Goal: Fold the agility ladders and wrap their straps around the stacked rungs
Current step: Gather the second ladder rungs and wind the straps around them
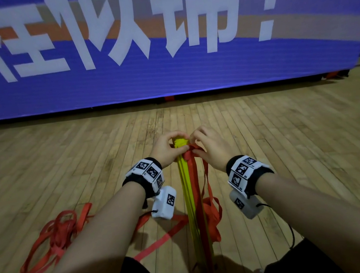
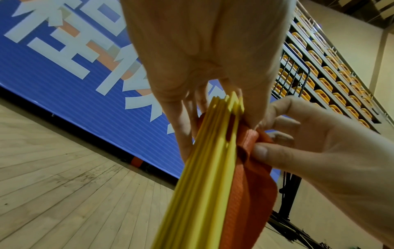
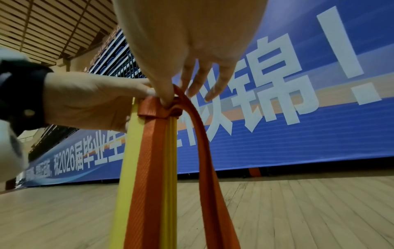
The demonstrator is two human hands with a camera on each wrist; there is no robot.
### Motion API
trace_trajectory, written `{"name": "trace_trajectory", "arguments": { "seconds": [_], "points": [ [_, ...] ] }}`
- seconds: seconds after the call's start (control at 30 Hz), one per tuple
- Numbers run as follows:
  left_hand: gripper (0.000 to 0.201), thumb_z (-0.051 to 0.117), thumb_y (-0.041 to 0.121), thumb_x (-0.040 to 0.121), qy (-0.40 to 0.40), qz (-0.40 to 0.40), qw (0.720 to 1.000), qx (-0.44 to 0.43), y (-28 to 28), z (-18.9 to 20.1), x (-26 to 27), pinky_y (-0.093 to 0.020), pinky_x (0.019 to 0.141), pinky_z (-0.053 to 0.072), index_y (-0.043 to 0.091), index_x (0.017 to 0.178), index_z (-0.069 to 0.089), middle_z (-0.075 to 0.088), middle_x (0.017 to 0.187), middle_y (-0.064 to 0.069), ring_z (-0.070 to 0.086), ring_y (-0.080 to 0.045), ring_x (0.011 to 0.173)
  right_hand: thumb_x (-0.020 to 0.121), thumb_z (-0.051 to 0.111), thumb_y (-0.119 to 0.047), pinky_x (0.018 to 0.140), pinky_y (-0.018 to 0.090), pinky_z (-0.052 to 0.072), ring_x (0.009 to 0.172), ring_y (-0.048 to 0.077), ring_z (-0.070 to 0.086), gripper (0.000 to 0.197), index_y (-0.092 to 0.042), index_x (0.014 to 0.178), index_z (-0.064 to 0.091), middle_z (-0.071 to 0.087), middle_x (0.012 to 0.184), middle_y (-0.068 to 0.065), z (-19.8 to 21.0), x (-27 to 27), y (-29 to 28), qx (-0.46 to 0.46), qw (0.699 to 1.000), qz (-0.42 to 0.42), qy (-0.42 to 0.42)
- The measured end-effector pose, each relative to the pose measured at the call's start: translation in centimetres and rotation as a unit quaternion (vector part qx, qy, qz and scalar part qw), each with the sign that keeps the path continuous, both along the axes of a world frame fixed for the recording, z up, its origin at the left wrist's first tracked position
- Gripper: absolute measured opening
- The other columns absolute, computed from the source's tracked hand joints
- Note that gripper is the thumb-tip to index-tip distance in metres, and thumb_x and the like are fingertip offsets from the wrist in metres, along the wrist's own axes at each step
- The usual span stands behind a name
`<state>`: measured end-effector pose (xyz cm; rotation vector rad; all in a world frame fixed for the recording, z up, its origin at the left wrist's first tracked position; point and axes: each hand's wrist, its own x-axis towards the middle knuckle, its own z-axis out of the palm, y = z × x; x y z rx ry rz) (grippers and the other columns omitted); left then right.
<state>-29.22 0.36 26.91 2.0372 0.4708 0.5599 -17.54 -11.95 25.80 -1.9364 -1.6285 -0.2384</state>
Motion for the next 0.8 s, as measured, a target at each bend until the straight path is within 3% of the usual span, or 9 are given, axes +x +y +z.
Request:
{"name": "trace_trajectory", "arguments": {
  "seconds": [0.1,0.2,0.4,0.53,0.7,0.8],
  "points": [
    [0.027,0.066,0.003,0.085,-0.006,0.001,1.000,-0.012,0.1,-0.1,0.0,-0.029,0.052,0.052,0.028,0.093,0.060,0.060,0.099,0.004,0.067,-0.012,0.059,0.081,0.069,-0.012,0.072,0.028,0.038,0.101,0.021,0.044,0.015,-0.017,0.092,0.061,0.049,0.107,0.005,-0.6,-0.2,0.3,0.016,0.999,-0.003,-0.046],
    [0.026,0.067,0.005,0.086,-0.008,0.003,1.000,-0.008,0.5,-0.3,-0.1,-0.032,0.054,0.054,0.030,0.090,0.061,0.060,0.098,0.009,0.068,-0.021,0.068,0.079,0.072,-0.022,0.073,0.034,0.042,0.100,0.022,0.043,0.015,-0.020,0.092,0.064,0.048,0.106,0.004,-0.6,-0.1,0.2,-0.002,0.998,-0.018,-0.060],
    [0.018,0.069,0.006,0.085,-0.012,0.009,1.000,-0.004,0.6,-0.6,0.1,-0.024,0.051,0.054,0.019,0.097,0.064,0.061,0.096,0.007,0.067,-0.020,0.070,0.081,0.070,-0.038,0.090,0.035,0.031,0.109,0.021,0.040,0.020,-0.023,0.094,0.067,0.048,0.112,0.001,-0.4,-0.4,0.1,-0.037,0.991,-0.056,-0.115],
    [0.021,0.070,0.007,0.084,-0.018,0.009,1.000,0.002,0.7,-0.6,0.2,-0.026,0.052,0.055,0.025,0.092,0.063,0.060,0.095,0.006,0.068,-0.023,0.072,0.080,0.070,-0.039,0.093,0.038,0.030,0.108,0.020,0.040,0.017,-0.025,0.089,0.070,0.049,0.109,-0.001,-1.0,-0.5,0.4,-0.027,0.994,-0.056,-0.087],
    [0.027,0.072,0.011,0.082,-0.016,0.022,0.999,0.023,1.4,-1.0,0.3,-0.032,0.061,0.058,0.036,0.087,0.063,0.059,0.104,0.004,0.065,-0.024,0.092,0.077,0.069,-0.052,0.094,0.036,0.023,0.110,0.014,0.034,0.031,-0.026,0.094,0.069,0.045,0.113,-0.004,-1.3,-0.6,0.8,-0.044,0.997,-0.055,-0.035],
    [0.027,0.074,0.014,0.081,-0.015,0.027,0.999,0.031,1.4,-1.1,0.2,-0.041,0.067,0.059,0.039,0.087,0.064,0.059,0.106,0.004,0.063,-0.025,0.097,0.076,0.070,-0.050,0.095,0.037,0.021,0.112,0.015,0.034,0.029,-0.027,0.092,0.069,0.045,0.115,-0.005,-1.3,-0.4,0.9,-0.044,0.997,-0.059,-0.028]
  ]
}}
